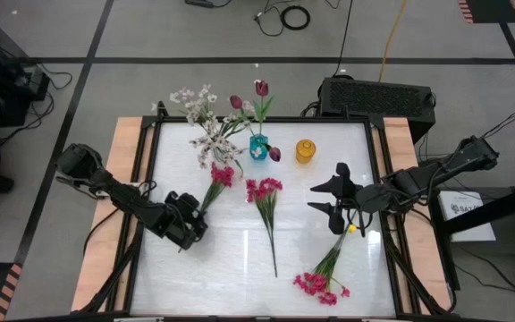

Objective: Sort flowers into vase by color
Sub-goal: Put the left pink flower into the yellow vase

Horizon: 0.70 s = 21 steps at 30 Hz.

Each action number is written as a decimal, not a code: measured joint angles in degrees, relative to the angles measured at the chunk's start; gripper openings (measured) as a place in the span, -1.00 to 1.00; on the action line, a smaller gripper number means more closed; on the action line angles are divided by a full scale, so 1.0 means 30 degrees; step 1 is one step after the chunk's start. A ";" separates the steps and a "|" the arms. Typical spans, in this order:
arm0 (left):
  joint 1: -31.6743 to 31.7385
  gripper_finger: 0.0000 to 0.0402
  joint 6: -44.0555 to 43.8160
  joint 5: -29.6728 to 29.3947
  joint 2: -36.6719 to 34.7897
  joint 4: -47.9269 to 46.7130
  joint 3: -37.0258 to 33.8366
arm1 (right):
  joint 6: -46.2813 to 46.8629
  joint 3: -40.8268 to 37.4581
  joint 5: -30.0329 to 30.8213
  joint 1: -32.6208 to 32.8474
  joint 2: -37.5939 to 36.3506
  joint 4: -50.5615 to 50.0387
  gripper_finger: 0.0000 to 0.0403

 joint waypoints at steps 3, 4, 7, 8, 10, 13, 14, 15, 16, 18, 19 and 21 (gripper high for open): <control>0.0000 0.23 -0.0049 -0.0210 0.0000 -0.0013 -0.0188 | -0.0068 0.0000 0.0007 0.0000 0.0000 0.0179 -0.02; 0.0000 0.19 -0.0105 -0.0220 0.0000 0.0006 -0.0222 | -0.0068 0.0000 0.0003 -0.0003 0.0000 0.0226 -0.02; 0.0000 0.07 -0.0117 -0.0141 0.0000 0.0292 -0.0398 | -0.0068 0.0000 0.0006 0.0000 0.0000 0.0230 -0.02; 0.0000 0.02 -0.0117 -0.0009 0.0000 0.0322 -0.0480 | -0.0068 0.0000 0.0000 0.0000 0.0000 0.0230 -0.02; 0.0000 -0.06 -0.0132 0.0097 -0.0007 0.0590 -0.0611 | -0.0068 0.0000 0.0007 -0.0005 0.0000 0.0230 -0.02; 0.0000 -0.16 -0.0109 0.0118 -0.0015 0.0799 -0.0709 | -0.0068 0.0000 0.0005 -0.0004 0.0000 0.0230 -0.02; 0.0000 -0.20 -0.0099 0.0138 -0.0015 0.0810 -0.0709 | -0.0068 0.0000 -0.0001 0.0000 0.0000 0.0230 -0.02; 0.0000 -0.24 -0.0095 0.0182 -0.0015 0.0810 -0.0709 | -0.0068 0.0000 0.0001 -0.0004 0.0000 0.0230 -0.02; 0.0000 -0.28 -0.0095 0.0266 -0.0015 0.0802 -0.0709 | -0.0068 0.0000 0.0007 -0.0002 0.0000 0.0230 -0.02; 0.0000 -0.38 -0.0095 0.0507 -0.0029 0.0782 -0.0709 | -0.0072 0.0000 -0.0001 -0.0001 0.0000 0.0226 -0.02; 0.0000 -0.44 -0.0102 0.0634 -0.0035 0.0775 -0.0703 | -0.0076 0.0000 -0.0001 -0.0007 0.0000 0.0223 -0.02; 0.0000 -0.54 -0.0109 0.0851 -0.0044 0.0741 -0.0687 | -0.0148 0.0000 0.0007 -0.0004 0.0000 0.0223 -0.02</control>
